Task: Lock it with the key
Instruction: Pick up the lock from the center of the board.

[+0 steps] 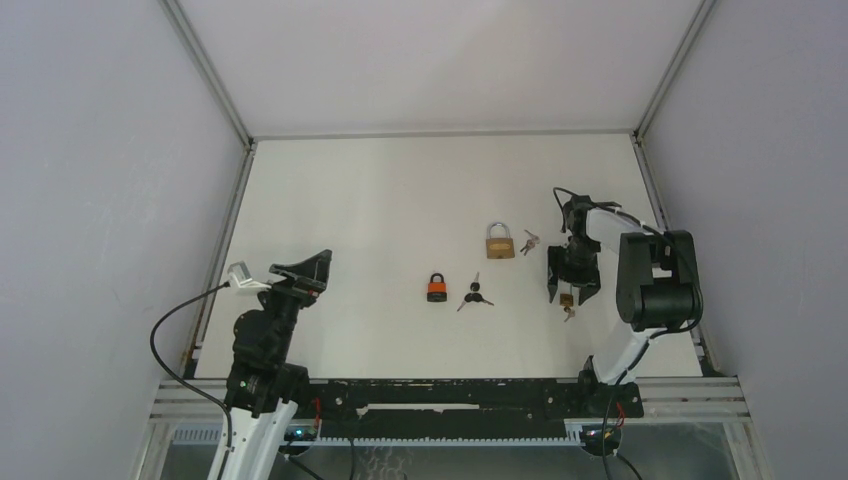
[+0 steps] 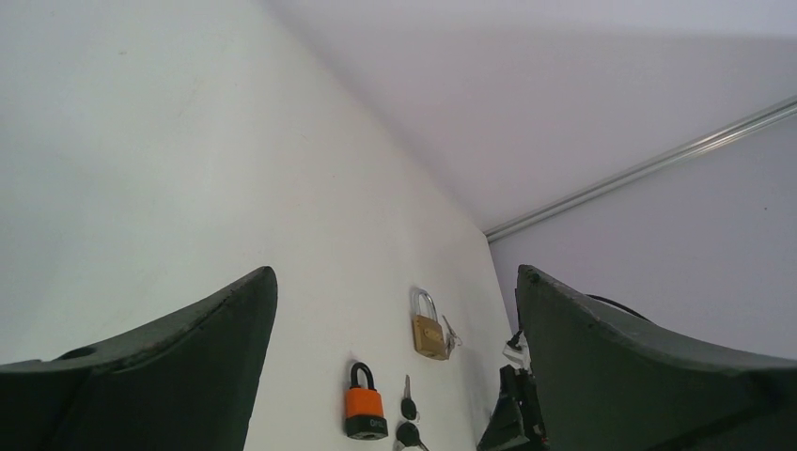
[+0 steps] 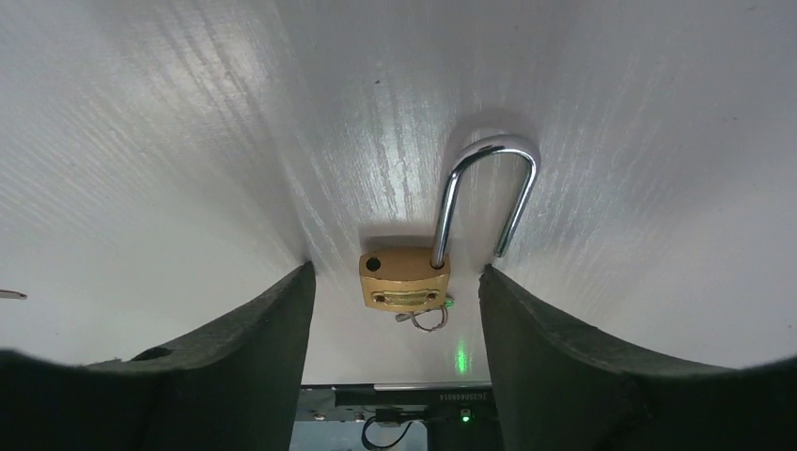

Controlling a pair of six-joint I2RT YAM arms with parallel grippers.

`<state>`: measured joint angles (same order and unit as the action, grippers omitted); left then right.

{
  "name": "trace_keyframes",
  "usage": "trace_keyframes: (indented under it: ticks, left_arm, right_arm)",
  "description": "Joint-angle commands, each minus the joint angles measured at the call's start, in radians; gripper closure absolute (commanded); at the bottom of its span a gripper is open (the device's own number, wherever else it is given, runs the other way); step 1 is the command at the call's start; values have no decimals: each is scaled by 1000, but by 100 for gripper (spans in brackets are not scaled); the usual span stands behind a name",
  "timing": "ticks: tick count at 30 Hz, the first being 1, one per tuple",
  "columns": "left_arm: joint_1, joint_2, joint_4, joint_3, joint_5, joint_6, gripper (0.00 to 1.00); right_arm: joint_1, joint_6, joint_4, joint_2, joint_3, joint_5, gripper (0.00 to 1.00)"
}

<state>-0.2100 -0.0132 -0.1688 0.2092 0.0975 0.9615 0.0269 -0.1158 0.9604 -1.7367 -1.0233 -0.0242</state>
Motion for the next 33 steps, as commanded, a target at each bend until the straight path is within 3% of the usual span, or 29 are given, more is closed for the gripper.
trace_keyframes:
  ticks: [1,4,8,10,13,19,24,26,28,30,33]
  left_arm:
    - [10,-8,46,-18,-13,4,1]
    - [9,-8,46,-17,-11,1,1]
    - [9,-8,46,-16,-10,-3,2]
    - [9,-7,46,-17,-10,-3,2]
    - [9,-8,46,-15,-13,-3,2]
    - [10,-4,51,-11,-24,-9,2]
    - [9,-6,87,4,-81,-45,8]
    - [9,-18,144,19,-149,-89,12]
    - [8,-43,238,53,-272,-203,19]
    - [7,-76,279,132,-481,-410,24]
    - [7,-128,105,303,-831,-820,24]
  right_arm:
    - [-17,13,-5,-31,-13,3,32]
    - [-18,13,-2,-43,-17,10,45]
    - [-18,15,-2,-32,-19,13,55]
    - [-18,18,-3,-20,-19,18,69]
    - [0,23,-5,10,-22,47,100]
    - [188,51,-60,198,-35,224,100]
    - [525,159,-277,458,-26,516,100]
    - [668,267,-390,549,-22,520,100]
    - [779,361,-481,620,-28,404,100]
    - [877,441,-542,660,-44,247,100]
    - [1028,513,-594,644,-90,172,100]
